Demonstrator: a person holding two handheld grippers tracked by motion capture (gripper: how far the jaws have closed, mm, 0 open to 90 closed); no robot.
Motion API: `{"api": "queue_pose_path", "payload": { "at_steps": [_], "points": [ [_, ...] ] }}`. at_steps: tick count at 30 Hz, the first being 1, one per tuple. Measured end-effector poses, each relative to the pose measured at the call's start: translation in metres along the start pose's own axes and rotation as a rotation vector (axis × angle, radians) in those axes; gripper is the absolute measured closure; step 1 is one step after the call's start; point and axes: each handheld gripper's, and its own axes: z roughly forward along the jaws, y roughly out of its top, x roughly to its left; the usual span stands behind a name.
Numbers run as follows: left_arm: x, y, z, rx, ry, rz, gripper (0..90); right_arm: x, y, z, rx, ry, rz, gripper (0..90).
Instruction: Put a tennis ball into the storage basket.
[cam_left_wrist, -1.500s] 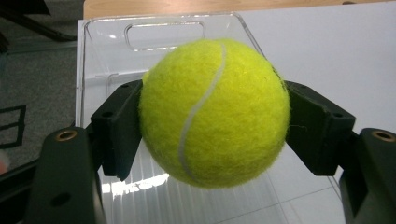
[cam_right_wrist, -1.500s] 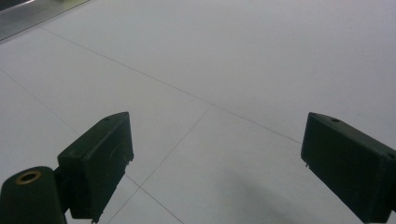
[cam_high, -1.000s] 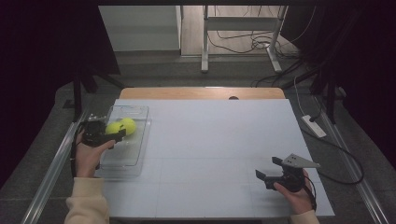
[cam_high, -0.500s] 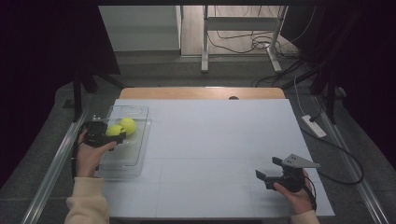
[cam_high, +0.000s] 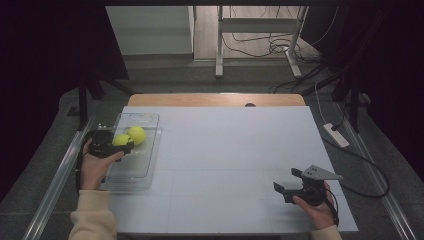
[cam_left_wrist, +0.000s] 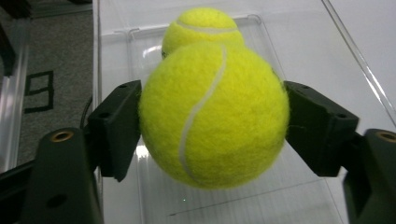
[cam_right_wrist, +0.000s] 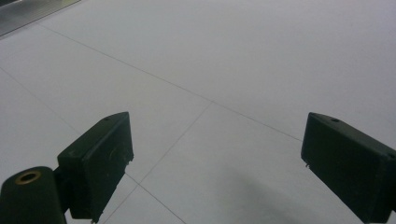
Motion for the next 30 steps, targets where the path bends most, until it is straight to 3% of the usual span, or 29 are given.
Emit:
{"api": "queue_pose_path", "payload": {
  "at_steps": [4,12,17,24,30],
  "points": [
    [-0.002,0.002,-0.007,-0.043,-0.037,-0.005,16.1,0.000,0.000,0.000,0.001,-0.003,0.001,9.0],
    [-0.001,0.004,-0.013,-0.093,-0.109,-0.035,15.1,0.000,0.000,0.000,0.002,0.001,-0.001,8.9],
    [-0.003,0.005,-0.019,-0.146,-0.151,-0.032,15.1,0.000,0.000,0.001,0.003,0.000,-0.001,8.9],
    [-0.009,0.006,-0.026,-0.214,-0.206,0.031,14.1,-0.001,0.000,0.001,0.004,-0.001,-0.001,8.9],
    [-0.013,0.006,-0.028,-0.239,-0.232,0.051,14.2,-0.002,0.000,0.001,0.001,0.002,0.002,8.9]
  ]
}}
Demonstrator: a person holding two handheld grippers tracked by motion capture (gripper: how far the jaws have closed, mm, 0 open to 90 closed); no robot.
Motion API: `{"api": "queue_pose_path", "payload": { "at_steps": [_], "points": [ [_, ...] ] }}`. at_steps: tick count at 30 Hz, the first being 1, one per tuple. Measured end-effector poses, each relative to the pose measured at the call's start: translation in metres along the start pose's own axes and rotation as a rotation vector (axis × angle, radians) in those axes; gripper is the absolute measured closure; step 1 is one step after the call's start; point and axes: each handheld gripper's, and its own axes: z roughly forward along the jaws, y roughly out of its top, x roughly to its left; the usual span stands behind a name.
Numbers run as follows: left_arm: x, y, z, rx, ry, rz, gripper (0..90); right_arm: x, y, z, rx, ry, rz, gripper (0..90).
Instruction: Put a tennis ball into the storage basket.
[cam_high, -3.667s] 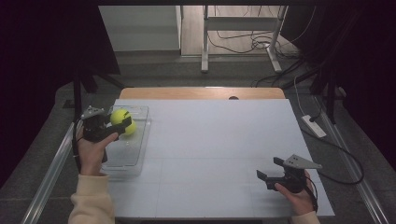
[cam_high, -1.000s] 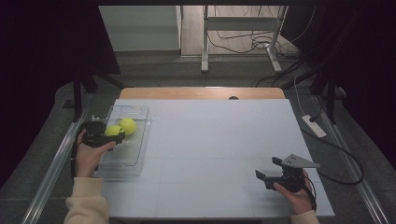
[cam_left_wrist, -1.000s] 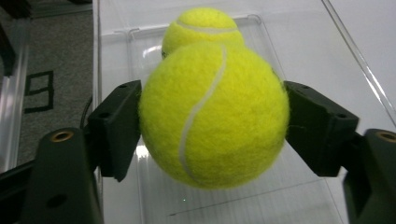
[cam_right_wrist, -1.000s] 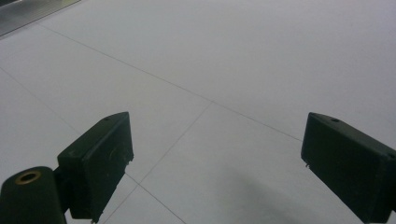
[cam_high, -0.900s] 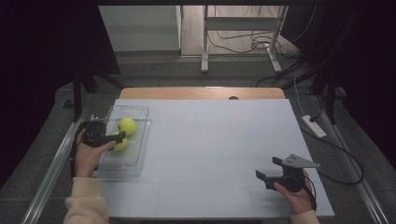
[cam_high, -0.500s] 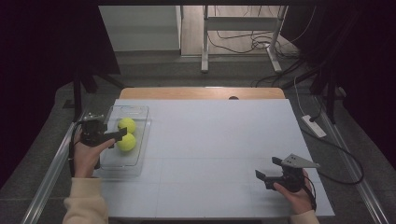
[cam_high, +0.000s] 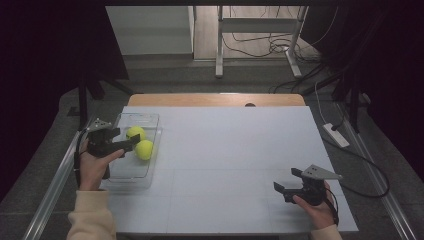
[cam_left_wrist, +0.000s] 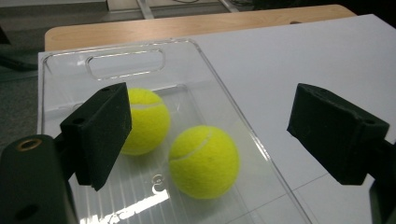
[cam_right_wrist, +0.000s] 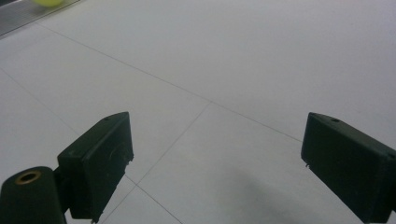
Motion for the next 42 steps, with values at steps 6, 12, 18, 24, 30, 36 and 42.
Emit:
{"api": "queue_pose_path", "payload": {
  "at_steps": [6,12,18,24,30,36,42],
  "points": [
    [-0.007,0.002,0.000,-0.020,-0.035,0.011,14.5,-0.002,0.001,0.001,-0.006,0.005,0.006,9.0],
    [-0.016,0.004,-0.001,-0.048,-0.060,0.031,14.8,-0.004,0.000,0.002,-0.005,0.023,0.007,9.0],
    [-0.028,0.004,-0.001,-0.058,-0.100,0.065,14.8,-0.005,0.000,0.000,-0.013,0.026,0.009,9.0],
    [-0.042,0.000,0.003,-0.040,-0.134,0.106,14.8,-0.007,0.000,-0.003,-0.020,0.023,0.013,9.0],
    [-0.049,-0.010,0.008,-0.011,-0.154,0.127,14.7,-0.006,0.001,-0.005,-0.029,0.018,0.015,9.0],
    [-0.053,-0.021,0.002,-0.011,-0.160,0.139,14.8,-0.006,0.002,-0.006,-0.032,0.014,0.013,9.0],
    [-0.060,-0.039,-0.005,-0.016,-0.181,0.162,14.7,-0.007,0.001,-0.007,-0.032,0.009,0.019,9.0]
  ]
}}
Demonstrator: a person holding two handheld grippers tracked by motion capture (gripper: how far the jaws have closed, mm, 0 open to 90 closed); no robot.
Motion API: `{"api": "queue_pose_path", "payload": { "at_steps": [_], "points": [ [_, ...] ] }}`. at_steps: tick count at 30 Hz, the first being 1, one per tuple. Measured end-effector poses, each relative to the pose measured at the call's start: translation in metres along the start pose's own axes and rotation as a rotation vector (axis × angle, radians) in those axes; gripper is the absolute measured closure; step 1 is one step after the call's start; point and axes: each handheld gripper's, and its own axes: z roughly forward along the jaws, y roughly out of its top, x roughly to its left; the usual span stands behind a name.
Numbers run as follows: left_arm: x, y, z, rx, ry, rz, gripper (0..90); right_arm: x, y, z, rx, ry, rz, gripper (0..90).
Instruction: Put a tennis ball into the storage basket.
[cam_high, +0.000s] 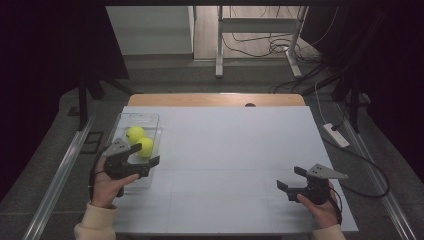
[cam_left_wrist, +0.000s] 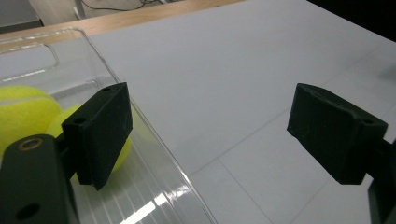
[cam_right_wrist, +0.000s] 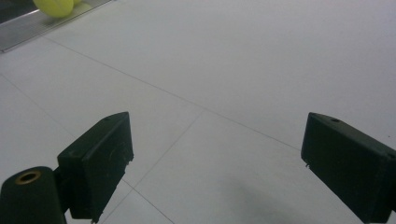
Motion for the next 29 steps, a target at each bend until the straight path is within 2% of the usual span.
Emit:
{"api": "queue_pose_path", "payload": {
  "at_steps": [6,13,29],
  "points": [
    [-0.008,-0.015,-0.001,0.007,-0.021,0.018,14.7,-0.002,-0.001,0.000,0.003,-0.004,0.003,9.0],
    [-0.015,-0.028,0.002,0.019,-0.036,0.019,14.4,-0.006,-0.002,0.000,-0.002,-0.012,0.006,9.1],
    [-0.015,-0.026,0.003,0.000,-0.046,0.018,14.4,-0.006,-0.001,-0.001,-0.018,-0.001,0.007,8.8]
  ]
}}
